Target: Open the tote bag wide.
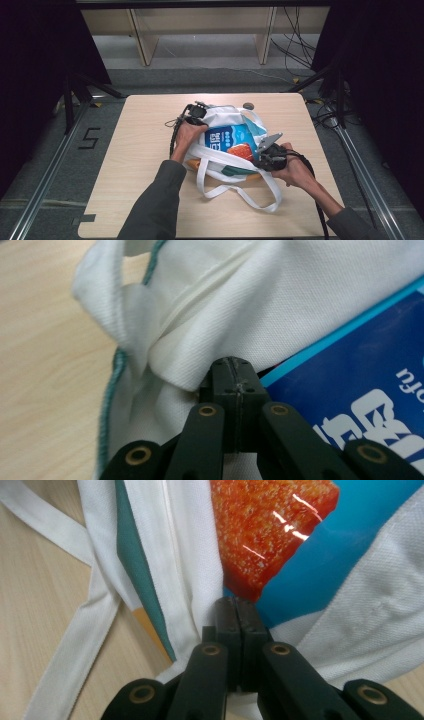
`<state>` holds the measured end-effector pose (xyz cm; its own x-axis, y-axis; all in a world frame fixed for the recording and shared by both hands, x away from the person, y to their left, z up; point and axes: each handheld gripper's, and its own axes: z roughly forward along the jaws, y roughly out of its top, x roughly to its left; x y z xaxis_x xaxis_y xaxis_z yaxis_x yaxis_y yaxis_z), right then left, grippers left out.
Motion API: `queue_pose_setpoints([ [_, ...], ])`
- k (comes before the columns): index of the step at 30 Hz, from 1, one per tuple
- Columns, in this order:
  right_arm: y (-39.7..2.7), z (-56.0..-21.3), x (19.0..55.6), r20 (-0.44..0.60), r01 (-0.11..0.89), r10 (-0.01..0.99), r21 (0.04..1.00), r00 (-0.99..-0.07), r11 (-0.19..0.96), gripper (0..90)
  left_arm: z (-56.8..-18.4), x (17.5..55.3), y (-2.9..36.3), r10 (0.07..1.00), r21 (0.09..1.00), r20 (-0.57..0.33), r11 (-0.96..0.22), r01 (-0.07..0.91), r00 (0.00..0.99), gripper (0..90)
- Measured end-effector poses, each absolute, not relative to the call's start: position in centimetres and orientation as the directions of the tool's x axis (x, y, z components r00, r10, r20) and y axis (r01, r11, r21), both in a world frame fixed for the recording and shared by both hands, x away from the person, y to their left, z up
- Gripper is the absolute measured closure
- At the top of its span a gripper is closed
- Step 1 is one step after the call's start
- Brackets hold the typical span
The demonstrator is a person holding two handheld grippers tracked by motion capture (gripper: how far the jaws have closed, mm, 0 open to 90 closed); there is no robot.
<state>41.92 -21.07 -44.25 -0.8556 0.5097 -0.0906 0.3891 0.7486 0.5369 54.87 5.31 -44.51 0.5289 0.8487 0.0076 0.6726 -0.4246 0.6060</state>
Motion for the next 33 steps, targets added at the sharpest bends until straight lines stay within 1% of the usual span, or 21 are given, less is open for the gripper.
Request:
queue_pose_setpoints([
  [3, -20.9, -43.5, 42.1, -0.106, 0.376, 0.503, 0.539, -0.858, 0.754, 90.0, -43.6, 54.1, 5.1, 0.825, 0.621, 0.034, -0.46, 0.634, 0.565, 89.4],
  [6, -21.1, -41.6, 42.6, -0.074, 0.369, 0.519, 0.617, -0.852, 0.695, 90.0, -42.0, 52.8, 5.5, 0.802, 0.67, 0.012, -0.45, 0.59, 0.598, 89.1],
  [8, -21.2, -40.1, 43.8, -0.106, 0.334, 0.531, 0.672, -0.841, 0.661, 89.9, -41.1, 51.8, 6.1, 0.786, 0.695, -0.009, -0.44, 0.569, 0.618, 87.4],
  [9, -21.2, -40.1, 43.8, -0.106, 0.334, 0.531, 0.672, -0.841, 0.661, 89.9, -40.8, 51.5, 6.4, 0.778, 0.698, -0.016, -0.442, 0.564, 0.629, 87.4],
  [11, -21.4, -39.6, 45.2, -0.133, 0.333, 0.563, 0.687, -0.816, 0.646, 89.6, -40.3, 51.0, 7.3, 0.774, 0.71, -0.039, -0.423, 0.563, 0.632, 86.9],
  [12, -21.7, -39.6, 46.9, -0.13, 0.362, 0.607, 0.699, -0.784, 0.617, 89.7, -40.1, 50.9, 8.1, 0.791, 0.721, -0.046, -0.397, 0.568, 0.61, 86.9],
  [13, -21.7, -39.6, 46.9, -0.13, 0.362, 0.607, 0.699, -0.784, 0.617, 89.7, -40.0, 51.0, 8.6, 0.795, 0.725, -0.051, -0.386, 0.57, 0.604, 86.9],
  [14, -21.9, -39.9, 48.4, -0.119, 0.379, 0.636, 0.714, -0.762, 0.588, 89.7, -39.8, 51.0, 9.5, 0.804, 0.728, -0.055, -0.374, 0.575, 0.592, 87.0],
  [16, -22.0, -40.1, 48.9, -0.122, 0.385, 0.651, 0.719, -0.75, 0.578, 89.7, -39.8, 51.2, 10.8, 0.818, 0.729, -0.051, -0.362, 0.581, 0.573, 87.0],
  [17, -22.3, -40.2, 49.7, -0.132, 0.404, 0.659, 0.696, -0.74, 0.593, 89.7, -40.2, 51.3, 11.3, 0.83, 0.726, -0.045, -0.355, 0.589, 0.557, 87.3],
  [18, -22.4, -40.9, 50.3, -0.133, 0.413, 0.679, 0.704, -0.722, 0.578, 89.7, -40.9, 51.5, 11.9, 0.841, 0.713, -0.034, -0.358, 0.602, 0.54, 87.4],
  [20, -22.7, -42.4, 51.2, -0.11, 0.477, 0.702, 0.66, -0.703, 0.581, 89.6, -42.7, 52.2, 12.9, 0.862, 0.666, -0.01, -0.373, 0.646, 0.507, 87.9],
  [21, -23.0, -43.1, 51.7, -0.129, 0.485, 0.705, 0.639, -0.697, 0.596, 90.0, -43.6, 52.4, 13.2, 0.872, 0.663, -0.026, -0.351, 0.661, 0.488, 89.0],
  [22, -23.8, -44.3, 52.4, -0.129, 0.525, 0.731, 0.613, -0.67, 0.59, 90.0, -44.8, 52.7, 13.5, 0.875, 0.653, -0.026, -0.352, 0.671, 0.484, 89.2],
  [24, -24.2, -44.7, 52.7, -0.122, 0.546, 0.74, 0.598, -0.662, 0.587, 90.0, -45.6, 52.8, 13.6, 0.881, 0.655, -0.038, -0.334, 0.678, 0.471, 89.3],
  [26, -25.0, -46.5, 53.2, -0.089, 0.569, 0.749, 0.593, -0.657, 0.57, 90.0, -46.4, 53.1, 14.0, 0.885, 0.655, -0.103, -0.282, 0.7, 0.454, 89.5],
  [27, -24.9, -46.9, 53.2, -0.089, 0.583, 0.748, 0.569, -0.657, 0.58, 90.0, -46.4, 53.2, 14.0, 0.882, 0.643, -0.078, -0.312, 0.7, 0.465, 89.5],
  [28, -24.8, -47.3, 53.4, -0.113, 0.558, 0.732, 0.574, -0.671, 0.6, 90.0, -46.3, 53.2, 13.8, 0.883, 0.644, -0.061, -0.321, 0.695, 0.465, 89.4],
  [31, -24.4, -46.5, 53.1, -0.125, 0.583, 0.746, 0.545, -0.655, 0.603, 90.0, -45.8, 52.9, 13.6, 0.883, 0.648, -0.041, -0.332, 0.685, 0.467, 89.3],
  [32, -24.3, -46.0, 52.9, -0.142, 0.572, 0.745, 0.553, -0.651, 0.605, 90.0, -45.2, 52.5, 13.6, 0.883, 0.666, -0.045, -0.323, 0.673, 0.468, 89.3],
  [33, -24.3, -44.9, 52.5, -0.147, 0.55, 0.749, 0.591, -0.646, 0.59, 90.0, -44.7, 52.2, 13.6, 0.881, 0.682, -0.053, -0.313, 0.661, 0.471, 89.0],
])
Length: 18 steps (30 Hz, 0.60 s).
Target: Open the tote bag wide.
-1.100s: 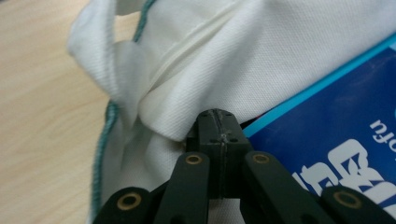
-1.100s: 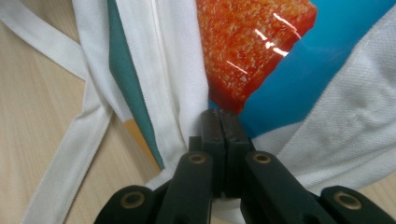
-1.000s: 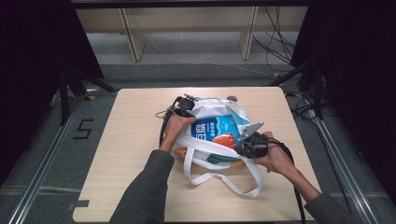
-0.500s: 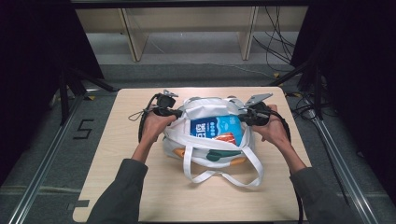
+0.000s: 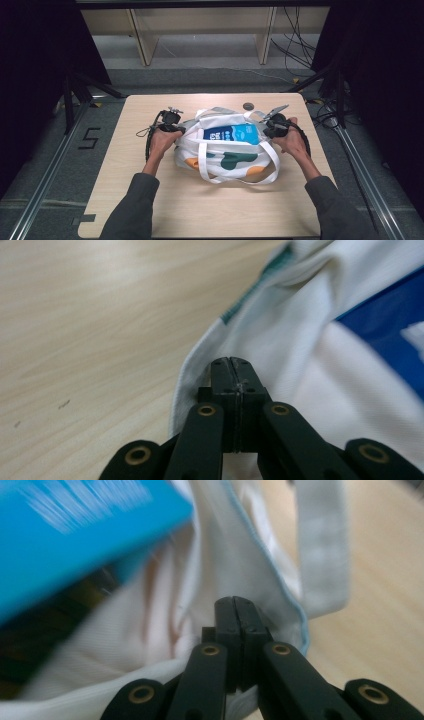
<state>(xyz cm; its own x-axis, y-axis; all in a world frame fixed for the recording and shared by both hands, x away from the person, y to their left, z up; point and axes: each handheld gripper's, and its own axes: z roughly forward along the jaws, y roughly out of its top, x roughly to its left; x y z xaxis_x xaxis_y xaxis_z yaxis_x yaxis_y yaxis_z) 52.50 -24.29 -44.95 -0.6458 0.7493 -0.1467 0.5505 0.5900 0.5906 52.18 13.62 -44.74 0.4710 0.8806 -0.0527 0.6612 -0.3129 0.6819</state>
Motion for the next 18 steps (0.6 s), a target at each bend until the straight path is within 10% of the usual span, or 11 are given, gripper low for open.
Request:
queue_pose_setpoints([
  [6, -23.4, -40.2, 48.9, -0.081, 0.431, 0.683, 0.72, -0.726, 0.544, 90.0, -42.5, 48.7, 10.9, 0.776, 0.721, -0.067, -0.397, 0.568, 0.628, 86.0],
  [18, -21.5, -43.6, 42.9, -0.025, 0.447, 0.538, 0.523, -0.843, 0.725, 90.0, -44.9, 45.7, 8.5, 0.683, 0.64, -0.008, -0.558, 0.528, 0.731, 89.3],
])
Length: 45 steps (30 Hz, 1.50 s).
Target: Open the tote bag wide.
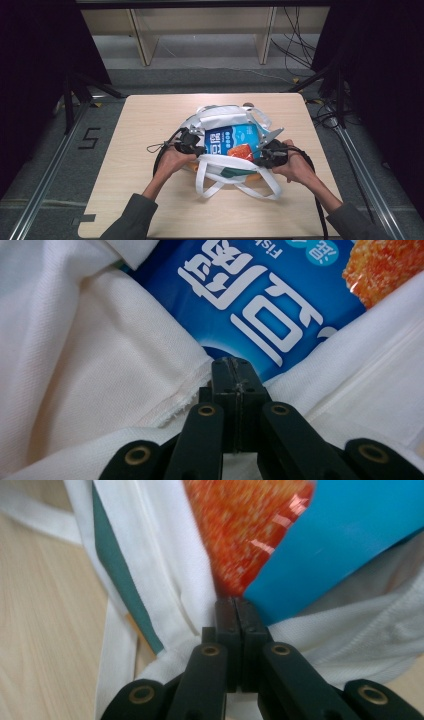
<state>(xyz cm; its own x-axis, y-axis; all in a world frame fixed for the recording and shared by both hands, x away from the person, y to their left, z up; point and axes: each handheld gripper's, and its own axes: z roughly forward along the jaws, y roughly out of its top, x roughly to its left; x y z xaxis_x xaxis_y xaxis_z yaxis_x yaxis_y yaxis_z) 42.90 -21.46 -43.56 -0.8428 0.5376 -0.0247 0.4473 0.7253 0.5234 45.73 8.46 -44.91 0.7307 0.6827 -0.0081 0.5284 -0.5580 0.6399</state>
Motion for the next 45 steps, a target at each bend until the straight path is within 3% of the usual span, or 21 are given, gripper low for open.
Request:
queue_pose_setpoints([
  [7, -21.1, -40.8, 44.8, -0.04, 0.415, 0.579, 0.656, -0.814, 0.63, 90.0, -45.0, 44.5, 9.0, 0.665, 0.635, -0.016, -0.57, 0.521, 0.747, 89.3],
  [11, -21.6, -40.9, 47.1, -0.041, 0.435, 0.625, 0.683, -0.779, 0.587, 90.0, -45.7, 43.4, 9.3, 0.634, 0.602, 0.047, -0.635, 0.484, 0.772, 89.5],
  [22, -22.3, -39.7, 48.4, -0.097, 0.403, 0.638, 0.7, -0.763, 0.589, 90.0, -43.8, 45.0, 10.3, 0.698, 0.691, -0.047, -0.494, 0.528, 0.714, 86.8],
  [30, -23.7, -39.6, 49.1, -0.096, 0.434, 0.681, 0.704, -0.726, 0.562, 90.0, -43.9, 45.7, 11.5, 0.724, 0.688, -0.071, -0.463, 0.559, 0.686, 87.0],
  [32, -24.3, -39.8, 49.3, -0.076, 0.491, 0.719, 0.681, -0.691, 0.543, 90.0, -44.1, 46.0, 11.8, 0.733, 0.691, -0.09, -0.442, 0.572, 0.675, 87.6],
  [39, -25.7, -42.1, 50.4, -0.048, 0.549, 0.753, 0.654, -0.656, 0.52, 90.0, -44.0, 45.6, 11.3, 0.728, 0.692, -0.085, -0.448, 0.566, 0.68, 86.3],
  [45, -25.1, -39.8, 49.3, -0.051, 0.507, 0.739, 0.696, -0.672, 0.509, 90.0, -42.5, 44.6, 11.4, 0.728, 0.741, -0.067, -0.422, 0.522, 0.683, 84.9],
])
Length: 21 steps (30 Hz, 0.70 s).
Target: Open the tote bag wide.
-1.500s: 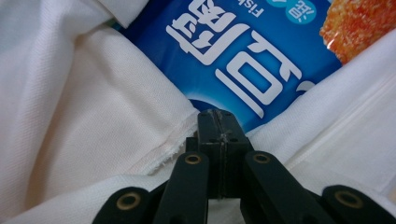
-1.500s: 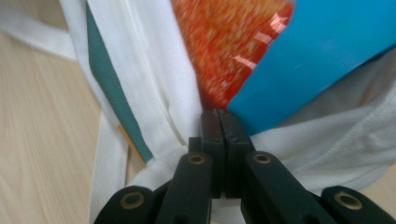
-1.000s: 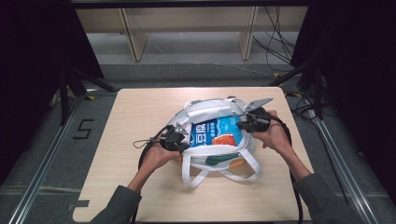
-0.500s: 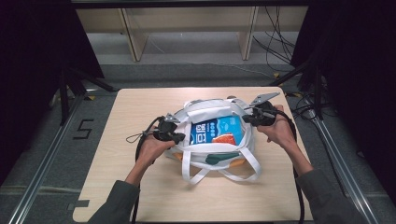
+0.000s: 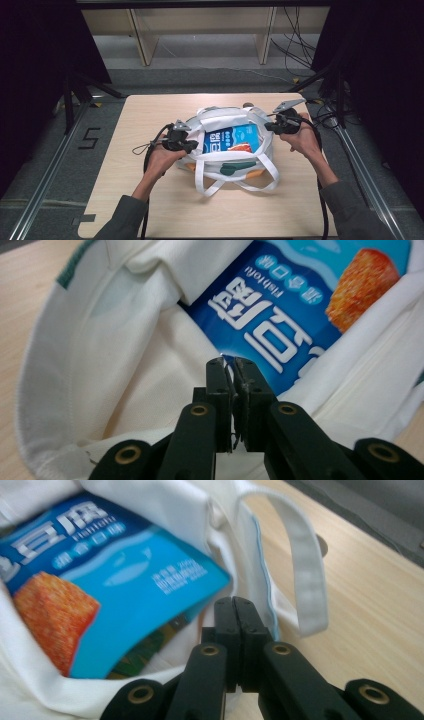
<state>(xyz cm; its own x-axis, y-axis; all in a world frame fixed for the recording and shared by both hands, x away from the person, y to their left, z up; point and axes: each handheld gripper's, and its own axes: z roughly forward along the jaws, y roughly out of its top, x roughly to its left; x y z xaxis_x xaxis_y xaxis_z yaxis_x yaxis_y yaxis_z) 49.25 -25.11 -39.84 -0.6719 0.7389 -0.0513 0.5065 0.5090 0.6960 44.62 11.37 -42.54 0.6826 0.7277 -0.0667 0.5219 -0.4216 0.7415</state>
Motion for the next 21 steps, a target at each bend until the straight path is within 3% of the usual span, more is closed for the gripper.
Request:
queue_pose_setpoints([
  [4, -24.9, -39.0, 49.1, -0.081, 0.448, 0.716, 0.73, -0.694, 0.516, 90.0, -41.5, 44.1, 11.6, 0.713, 0.76, -0.063, -0.419, 0.497, 0.698, 84.3],
  [15, -25.0, -38.1, 48.0, -0.079, 0.42, 0.698, 0.749, -0.712, 0.513, 87.0, -40.8, 43.1, 12.6, 0.718, 0.787, -0.141, -0.336, 0.517, 0.681, 77.9],
  [17, -25.2, -37.7, 47.7, -0.052, 0.455, 0.698, 0.723, -0.714, 0.52, 85.6, -40.7, 43.0, 12.7, 0.715, 0.79, -0.15, -0.329, 0.518, 0.683, 76.1],
  [21, -25.4, -37.9, 47.4, -0.078, 0.403, 0.691, 0.764, -0.718, 0.504, 82.7, -40.6, 42.6, 12.9, 0.71, 0.799, -0.154, -0.32, 0.509, 0.687, 72.4],
])
